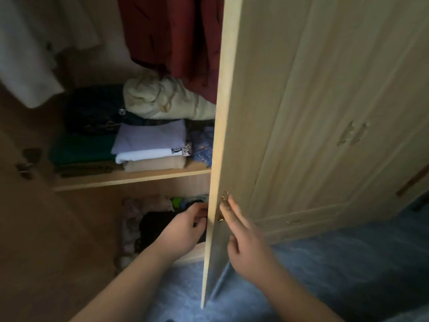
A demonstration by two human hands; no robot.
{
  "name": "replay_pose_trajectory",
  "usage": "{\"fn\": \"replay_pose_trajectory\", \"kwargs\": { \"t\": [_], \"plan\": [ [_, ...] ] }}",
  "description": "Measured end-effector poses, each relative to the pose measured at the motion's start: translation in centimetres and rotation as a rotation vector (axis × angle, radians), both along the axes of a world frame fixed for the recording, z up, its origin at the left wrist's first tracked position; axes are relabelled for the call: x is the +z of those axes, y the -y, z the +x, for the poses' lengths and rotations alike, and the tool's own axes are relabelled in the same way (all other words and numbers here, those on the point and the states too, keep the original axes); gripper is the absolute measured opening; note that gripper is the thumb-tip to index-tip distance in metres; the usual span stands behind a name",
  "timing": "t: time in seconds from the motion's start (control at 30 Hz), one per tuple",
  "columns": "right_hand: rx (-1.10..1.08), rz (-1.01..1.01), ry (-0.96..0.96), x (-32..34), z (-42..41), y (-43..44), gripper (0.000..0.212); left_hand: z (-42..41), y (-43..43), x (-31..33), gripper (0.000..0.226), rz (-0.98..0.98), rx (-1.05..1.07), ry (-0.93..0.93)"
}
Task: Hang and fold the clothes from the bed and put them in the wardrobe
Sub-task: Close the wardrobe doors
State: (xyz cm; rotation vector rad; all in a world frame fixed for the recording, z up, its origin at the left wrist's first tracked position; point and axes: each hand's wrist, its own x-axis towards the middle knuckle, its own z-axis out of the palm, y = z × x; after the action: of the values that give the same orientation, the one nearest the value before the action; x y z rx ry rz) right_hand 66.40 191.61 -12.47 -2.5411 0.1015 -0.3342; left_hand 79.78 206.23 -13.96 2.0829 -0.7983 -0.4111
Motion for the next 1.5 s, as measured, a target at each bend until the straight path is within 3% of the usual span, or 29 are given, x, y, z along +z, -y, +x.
{"fn": "replay_pose_trajectory", "kwargs": {
  "t": [0.1,0.23,0.33,0.47,0.6,0.77,0.93,1.03,1.13,1.3,1.43,1.5],
  "plan": [
    [0.077,-0.018,-0.006,0.0,5.6,-2.0,0.084,3.1,-2.7,-0.4,0.014,-0.040,0.102,-0.028],
    [0.116,-0.097,-0.003,0.0,13.0,-3.6,0.088,8.3,-5.3,0.1,0.028,-0.129,0.193,-0.116],
    [0.117,-0.170,-0.028,-0.1,17.4,-4.4,0.095,13.0,-6.1,0.6,0.039,-0.156,0.200,-0.148],
    [0.073,-0.279,-0.023,-0.6,21.5,-4.9,0.100,17.8,-5.9,1.2,0.030,-0.205,0.176,-0.163],
    [0.042,-0.289,-0.021,-0.9,24.5,-5.1,0.101,20.7,-5.8,1.3,0.028,-0.145,0.161,-0.125],
    [0.044,-0.303,-0.050,-0.8,26.9,-4.4,0.097,21.3,-6.9,0.1,0.041,0.014,0.233,-0.080],
    [0.059,-0.309,-0.123,0.1,27.5,-4.1,0.096,18.5,-9.4,-0.3,0.048,0.226,0.315,-0.014],
    [0.081,-0.347,-0.146,1.3,27.0,-3.5,0.088,15.1,-11.3,-0.2,0.054,0.386,0.404,0.124],
    [0.124,-0.369,-0.151,2.3,25.4,-3.9,0.078,10.6,-13.8,-0.4,0.058,0.489,0.442,0.144],
    [0.336,-0.455,-0.199,1.4,19.7,-8.1,0.065,1.4,-18.5,-0.7,0.064,0.688,0.534,0.192],
    [0.509,-0.375,-0.244,0.9,14.3,-13.6,0.063,-6.4,-23.2,-0.4,0.081,0.801,0.631,0.158],
    [0.582,-0.354,-0.221,1.4,12.5,-16.9,0.063,-9.5,-26.5,-0.2,0.075,0.802,0.717,0.118]
  ]
}}
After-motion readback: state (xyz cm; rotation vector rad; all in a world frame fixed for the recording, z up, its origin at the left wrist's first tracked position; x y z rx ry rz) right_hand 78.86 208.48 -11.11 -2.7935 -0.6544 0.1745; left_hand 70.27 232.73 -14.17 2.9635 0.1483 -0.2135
